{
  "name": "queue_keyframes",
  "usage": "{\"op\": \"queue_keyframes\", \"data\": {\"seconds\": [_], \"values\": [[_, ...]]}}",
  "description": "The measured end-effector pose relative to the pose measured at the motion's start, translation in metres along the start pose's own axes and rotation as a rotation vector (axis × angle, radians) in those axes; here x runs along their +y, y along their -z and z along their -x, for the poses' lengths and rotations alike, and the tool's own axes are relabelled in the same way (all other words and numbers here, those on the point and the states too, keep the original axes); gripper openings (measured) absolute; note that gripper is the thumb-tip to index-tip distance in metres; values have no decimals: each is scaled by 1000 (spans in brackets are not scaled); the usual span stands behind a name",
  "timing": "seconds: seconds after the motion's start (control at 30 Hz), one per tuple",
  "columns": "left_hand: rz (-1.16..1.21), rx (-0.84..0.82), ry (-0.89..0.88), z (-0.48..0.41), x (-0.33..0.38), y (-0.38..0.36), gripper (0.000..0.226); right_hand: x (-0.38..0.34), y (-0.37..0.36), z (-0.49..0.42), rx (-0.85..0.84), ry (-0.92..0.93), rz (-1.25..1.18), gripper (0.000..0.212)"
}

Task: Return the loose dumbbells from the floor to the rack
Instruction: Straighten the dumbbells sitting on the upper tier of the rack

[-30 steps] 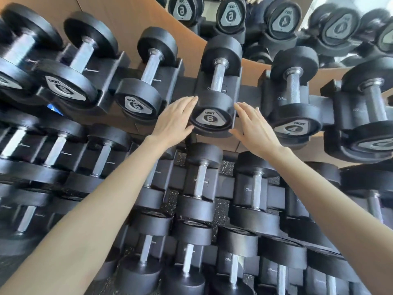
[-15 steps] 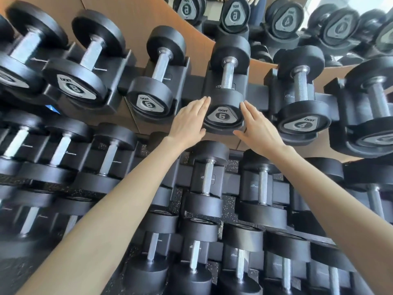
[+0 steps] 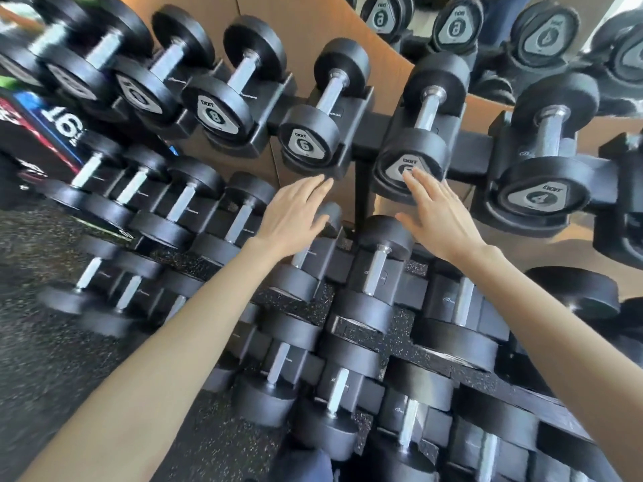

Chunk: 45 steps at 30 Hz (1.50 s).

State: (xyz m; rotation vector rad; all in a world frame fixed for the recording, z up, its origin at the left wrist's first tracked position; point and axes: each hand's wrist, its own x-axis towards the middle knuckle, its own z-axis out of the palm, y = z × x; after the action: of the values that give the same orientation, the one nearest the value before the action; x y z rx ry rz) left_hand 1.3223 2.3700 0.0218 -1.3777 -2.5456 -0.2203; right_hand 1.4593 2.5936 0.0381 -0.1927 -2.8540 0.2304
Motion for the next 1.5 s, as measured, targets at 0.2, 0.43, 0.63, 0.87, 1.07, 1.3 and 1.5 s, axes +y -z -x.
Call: {"op": "queue_keyframes", "data": {"seconds": [0.2,0.43,0.63,0.87,1.07,1.3,1.5], "values": [[-34,-18,78,9,-34,15,62,-15,3,-19,18,20,-9,64],[55,-16,-42,-39,-27,7,66,27,27,-43,30,-299,-24,62],[124,-30,-177,-113,11,-24,71,39,12,-63,-71,-293,69,62],[250,-124,-157,-159,24,-38,83,49,10,-87,-102,-382,48,70],[373,-111,-185,-183,29,-49,87,70,5,-92,-95,-356,-47,70],[298,-136,-228,-193,40,-38,93,80,-5,-76,3,-392,-239,66],[310,-98,-157,-181,32,-42,93,76,-3,-85,-33,-309,-195,64]]}}
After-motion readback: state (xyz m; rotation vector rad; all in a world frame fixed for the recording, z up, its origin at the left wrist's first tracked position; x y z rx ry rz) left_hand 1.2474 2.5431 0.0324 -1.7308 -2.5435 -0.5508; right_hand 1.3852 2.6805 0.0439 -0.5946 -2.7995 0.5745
